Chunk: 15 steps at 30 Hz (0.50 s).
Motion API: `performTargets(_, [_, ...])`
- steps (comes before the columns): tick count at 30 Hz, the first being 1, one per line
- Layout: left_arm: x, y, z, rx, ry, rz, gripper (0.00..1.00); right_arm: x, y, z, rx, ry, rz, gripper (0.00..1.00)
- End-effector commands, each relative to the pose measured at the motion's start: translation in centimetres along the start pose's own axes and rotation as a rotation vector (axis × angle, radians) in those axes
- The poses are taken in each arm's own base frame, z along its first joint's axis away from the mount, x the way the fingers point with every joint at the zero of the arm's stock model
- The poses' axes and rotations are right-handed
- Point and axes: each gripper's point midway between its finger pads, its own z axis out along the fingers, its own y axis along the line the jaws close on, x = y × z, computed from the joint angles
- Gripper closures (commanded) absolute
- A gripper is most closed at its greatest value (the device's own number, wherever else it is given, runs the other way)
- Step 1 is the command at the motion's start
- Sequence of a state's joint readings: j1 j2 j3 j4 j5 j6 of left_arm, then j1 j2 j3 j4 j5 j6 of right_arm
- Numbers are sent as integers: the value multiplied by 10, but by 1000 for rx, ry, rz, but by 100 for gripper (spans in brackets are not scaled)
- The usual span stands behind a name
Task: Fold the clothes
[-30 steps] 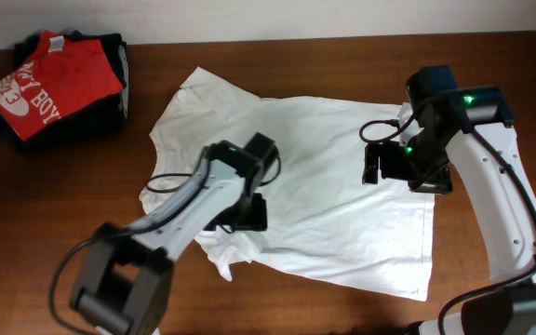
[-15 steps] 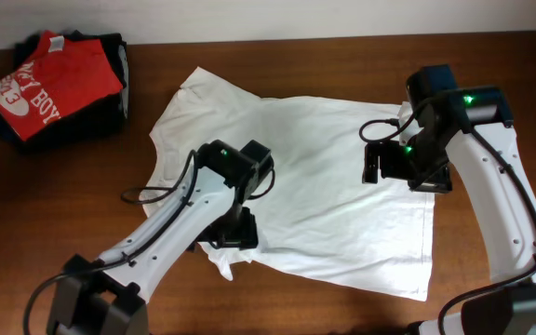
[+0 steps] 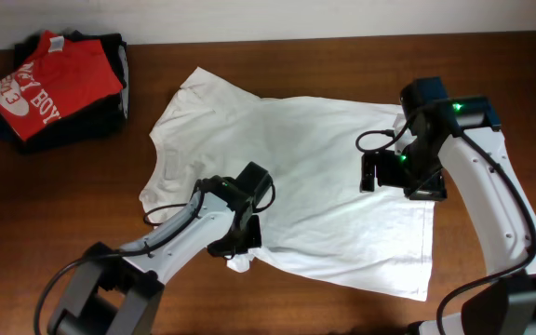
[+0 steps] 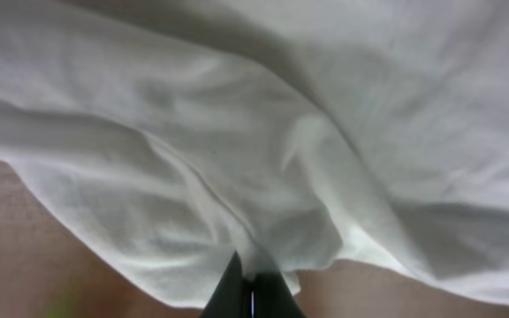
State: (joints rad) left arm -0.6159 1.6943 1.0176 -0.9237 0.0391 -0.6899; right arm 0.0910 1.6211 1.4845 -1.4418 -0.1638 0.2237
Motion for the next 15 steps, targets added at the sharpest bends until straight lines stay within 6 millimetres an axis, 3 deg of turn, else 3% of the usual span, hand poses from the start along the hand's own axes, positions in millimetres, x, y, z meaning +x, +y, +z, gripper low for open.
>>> performTargets(1, [-28,-4,-1,-9,-134,61,100,2,3,-1,-6,-4,-18,1])
performTargets(8, [-102,-34,-34,70,-449,94,100,1,-1,-1,16,-9,-18,1])
performTargets(12, [-117,-47,-43,122,-521,89,99,1,-1,-1,16,-9,-18,1])
performTargets(13, [-119,-48,-44,129,-530,88,88,1,-1,-1,16,-9,-19,1])
performTargets(15, [-121,-47,-45,119,-541,83,51,1,-1,-1,16,-9,-18,1])
